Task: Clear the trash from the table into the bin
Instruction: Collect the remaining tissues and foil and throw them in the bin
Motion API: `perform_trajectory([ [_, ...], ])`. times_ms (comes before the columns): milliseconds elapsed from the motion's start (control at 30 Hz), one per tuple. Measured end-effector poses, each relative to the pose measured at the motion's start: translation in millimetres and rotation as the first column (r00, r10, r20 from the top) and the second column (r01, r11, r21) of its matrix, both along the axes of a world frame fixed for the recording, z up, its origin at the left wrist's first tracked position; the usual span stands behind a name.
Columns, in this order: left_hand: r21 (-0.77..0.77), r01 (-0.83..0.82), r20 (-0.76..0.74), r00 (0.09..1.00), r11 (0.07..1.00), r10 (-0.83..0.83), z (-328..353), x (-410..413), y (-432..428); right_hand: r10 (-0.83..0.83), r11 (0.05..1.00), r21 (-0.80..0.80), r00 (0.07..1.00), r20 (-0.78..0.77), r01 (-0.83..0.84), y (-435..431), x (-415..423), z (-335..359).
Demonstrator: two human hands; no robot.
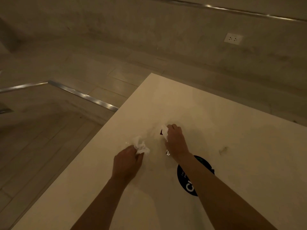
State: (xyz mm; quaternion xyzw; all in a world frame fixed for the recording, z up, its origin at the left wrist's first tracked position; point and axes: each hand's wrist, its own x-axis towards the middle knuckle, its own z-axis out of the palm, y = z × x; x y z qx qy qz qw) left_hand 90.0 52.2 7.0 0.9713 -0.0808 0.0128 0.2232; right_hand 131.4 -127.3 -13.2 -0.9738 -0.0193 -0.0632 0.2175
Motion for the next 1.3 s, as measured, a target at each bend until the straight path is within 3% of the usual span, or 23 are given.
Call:
perform_trajectory([
  [133,-0.043,-0.006,0.003,1.000,0.999,0.006,-1.0,-2.5,-9.0,-0.082,0.987,0.133,0.992,-0.097,0.095,-2.2,-10.2,7.1],
  [367,-0.015,0.178,0.064,0.982,0.984,-0.177,15.8,-28.8,-29.3,-0.106,0.993,0.028,0.975,-0.196,0.114,-15.2,-69.0,24.7],
  [500,-0.028,0.238,0.093,0.968,0.971,-0.234,32.6,-54.9,-44.6,-0.283,0.956,0.009,0.928,-0.241,0.294,-29.0,-119.9,43.3],
  [800,-0.051,0.430,0.075,0.902,0.901,-0.426,62.1,-142.3,-101.4,-0.474,0.878,-0.045,0.851,-0.226,0.477,-80.2,-265.2,84.0],
  [933,-0.099,0.562,0.176,0.822,0.821,-0.541,82.3,-183.5,-135.9,-0.548,0.833,-0.041,0.812,-0.200,0.552,-109.0,-320.8,96.8],
  [1067,-0.026,0.688,0.308,0.696,0.725,-0.649,86.1,-226.2,-176.5,-0.583,0.806,-0.011,0.790,-0.189,0.592,-144.0,-372.0,103.3],
  [1200,0.010,0.633,0.174,0.762,0.774,-0.624,94.6,-279.0,-224.3,-0.588,0.801,-0.023,0.781,-0.210,0.598,-186.0,-419.4,104.0],
  [1300,-0.002,0.623,0.190,0.768,0.783,-0.611,83.7,-317.1,-254.9,-0.541,0.836,-0.056,0.806,-0.240,0.545,-215.9,-449.9,98.6],
])
